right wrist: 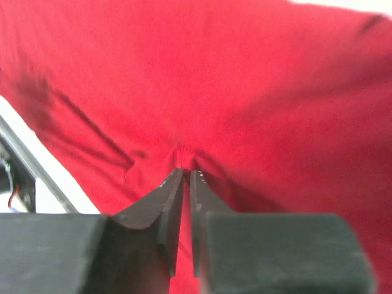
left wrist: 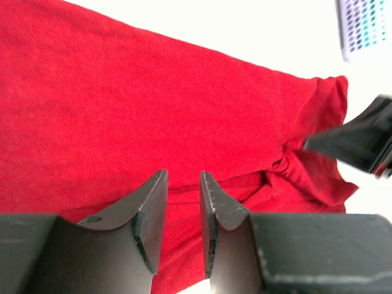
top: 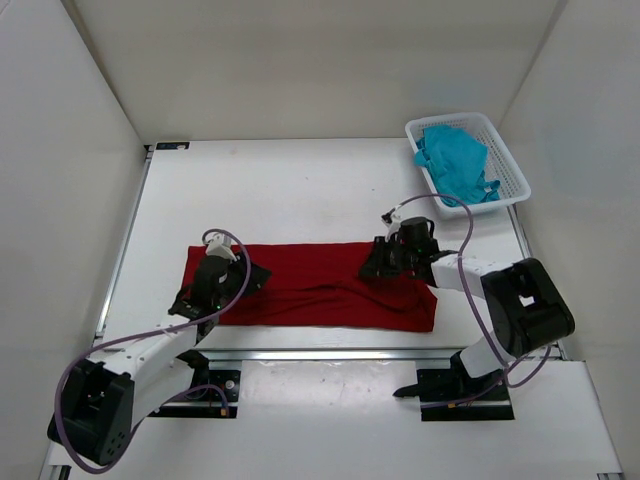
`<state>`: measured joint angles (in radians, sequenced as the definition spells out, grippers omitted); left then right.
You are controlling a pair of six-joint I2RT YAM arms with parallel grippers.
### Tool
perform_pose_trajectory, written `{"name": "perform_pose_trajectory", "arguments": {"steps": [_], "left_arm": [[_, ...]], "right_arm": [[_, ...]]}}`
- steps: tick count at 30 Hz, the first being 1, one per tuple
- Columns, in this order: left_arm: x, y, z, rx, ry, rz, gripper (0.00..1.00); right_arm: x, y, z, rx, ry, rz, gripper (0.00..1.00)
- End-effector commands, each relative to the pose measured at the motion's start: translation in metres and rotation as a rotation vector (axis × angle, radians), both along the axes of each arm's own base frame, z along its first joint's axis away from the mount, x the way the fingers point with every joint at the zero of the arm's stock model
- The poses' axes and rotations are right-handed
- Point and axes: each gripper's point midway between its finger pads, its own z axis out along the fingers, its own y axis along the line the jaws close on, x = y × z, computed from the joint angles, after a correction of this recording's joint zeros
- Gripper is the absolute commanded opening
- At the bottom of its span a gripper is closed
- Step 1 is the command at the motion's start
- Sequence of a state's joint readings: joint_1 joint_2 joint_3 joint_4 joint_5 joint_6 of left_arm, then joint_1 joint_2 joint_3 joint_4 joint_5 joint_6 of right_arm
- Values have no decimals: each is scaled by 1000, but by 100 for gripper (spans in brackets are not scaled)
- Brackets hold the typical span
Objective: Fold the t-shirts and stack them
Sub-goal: Fold the other side of the tshirt into a rectangle
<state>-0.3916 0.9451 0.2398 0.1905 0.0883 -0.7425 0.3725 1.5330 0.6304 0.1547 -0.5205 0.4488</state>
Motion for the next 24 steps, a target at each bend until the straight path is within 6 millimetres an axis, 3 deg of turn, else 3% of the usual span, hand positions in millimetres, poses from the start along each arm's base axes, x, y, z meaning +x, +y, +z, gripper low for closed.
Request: {"name": "perform_pose_trajectory", "arguments": {"steps": [1, 4, 7, 13, 17, 20, 24], "left_arm": [[5, -1, 17, -29, -46, -5, 37], [8, 0, 24, -34, -60, -2, 38], [9, 1, 29, -47, -76, 7, 38], [16, -6, 43, -71, -97, -8, 38], [19, -12, 47, -79, -97, -21, 39], [21, -12, 47, -86, -91, -21, 38], [27, -7, 51, -78, -98, -12, 37]], "right_arm": [[-18, 14, 14, 41, -27, 65, 8], [-40, 15, 10, 0, -13, 84, 0], [-67, 20, 9, -12, -1, 93, 0], [-83, 23, 24, -17, -14, 52, 0], [-95, 26, 27, 27, 23, 30, 18], [-112, 34, 29, 61, 72, 88, 21], [-112, 33, 49, 16, 42, 133, 23]]}}
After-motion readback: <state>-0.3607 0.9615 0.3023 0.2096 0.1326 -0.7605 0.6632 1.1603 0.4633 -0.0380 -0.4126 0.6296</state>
